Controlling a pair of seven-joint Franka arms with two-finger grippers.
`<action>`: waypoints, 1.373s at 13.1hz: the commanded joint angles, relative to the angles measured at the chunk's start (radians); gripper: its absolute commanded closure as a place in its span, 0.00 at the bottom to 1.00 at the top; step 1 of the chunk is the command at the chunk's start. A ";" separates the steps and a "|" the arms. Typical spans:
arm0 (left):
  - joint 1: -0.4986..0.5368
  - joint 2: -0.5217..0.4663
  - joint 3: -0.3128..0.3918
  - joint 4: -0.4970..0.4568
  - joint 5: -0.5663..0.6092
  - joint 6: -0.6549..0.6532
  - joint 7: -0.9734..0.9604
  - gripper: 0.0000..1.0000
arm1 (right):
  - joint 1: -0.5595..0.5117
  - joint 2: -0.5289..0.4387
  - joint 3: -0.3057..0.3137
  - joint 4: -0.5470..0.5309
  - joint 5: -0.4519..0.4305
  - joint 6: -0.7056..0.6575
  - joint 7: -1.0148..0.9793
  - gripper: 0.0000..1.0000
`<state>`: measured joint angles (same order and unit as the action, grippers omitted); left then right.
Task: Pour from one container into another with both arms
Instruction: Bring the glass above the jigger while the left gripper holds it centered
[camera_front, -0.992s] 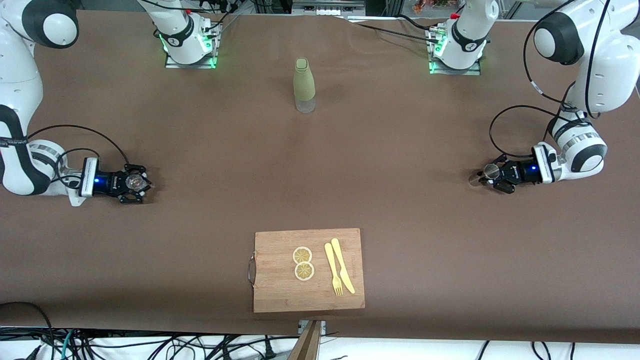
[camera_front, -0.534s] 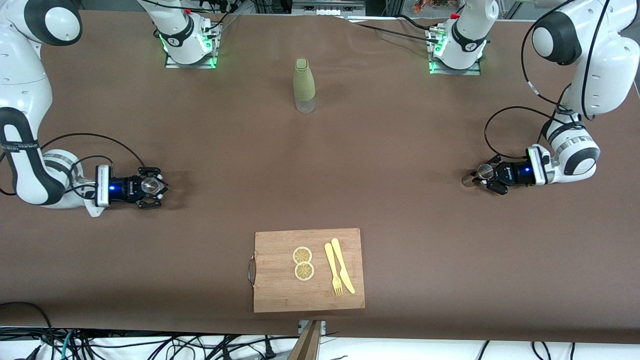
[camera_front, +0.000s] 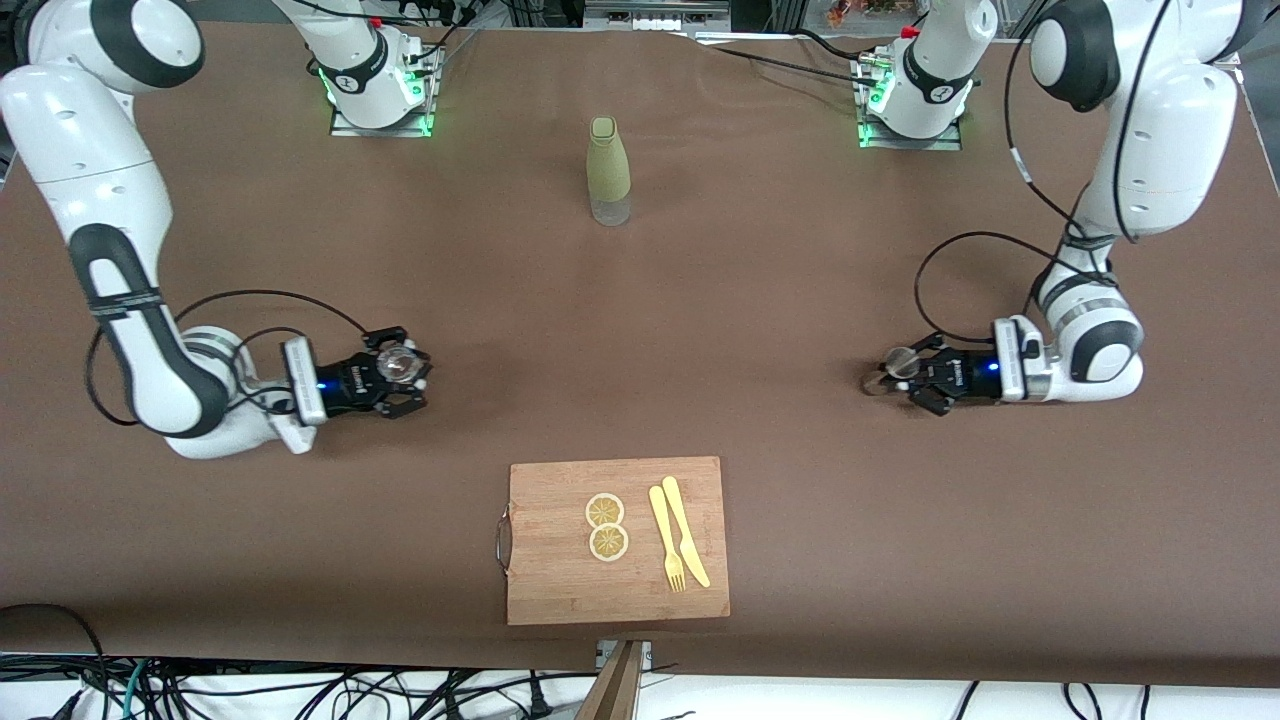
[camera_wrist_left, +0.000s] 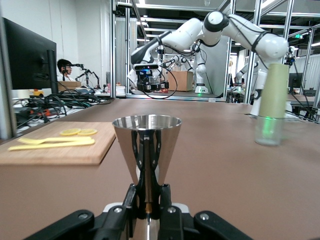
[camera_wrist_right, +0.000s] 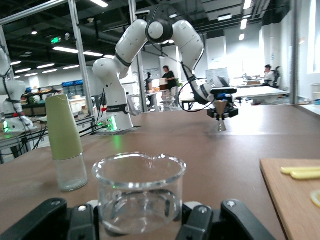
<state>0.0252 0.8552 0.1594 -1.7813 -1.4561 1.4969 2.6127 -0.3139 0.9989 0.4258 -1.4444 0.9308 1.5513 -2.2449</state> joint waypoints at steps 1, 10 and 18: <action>-0.062 -0.025 -0.098 -0.026 -0.099 0.121 -0.016 1.00 | 0.045 -0.013 0.042 0.010 0.028 0.079 0.021 1.00; -0.255 -0.008 -0.366 0.017 -0.420 0.529 -0.055 1.00 | 0.209 -0.120 0.107 0.004 0.025 0.447 0.304 1.00; -0.355 0.054 -0.363 0.163 -0.420 0.595 -0.048 1.00 | 0.295 -0.183 0.105 -0.034 -0.020 0.616 0.361 1.00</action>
<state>-0.3165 0.8851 -0.2022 -1.6646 -1.8572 2.0471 2.5026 -0.0344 0.8680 0.5350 -1.4286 0.9277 2.1236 -1.9057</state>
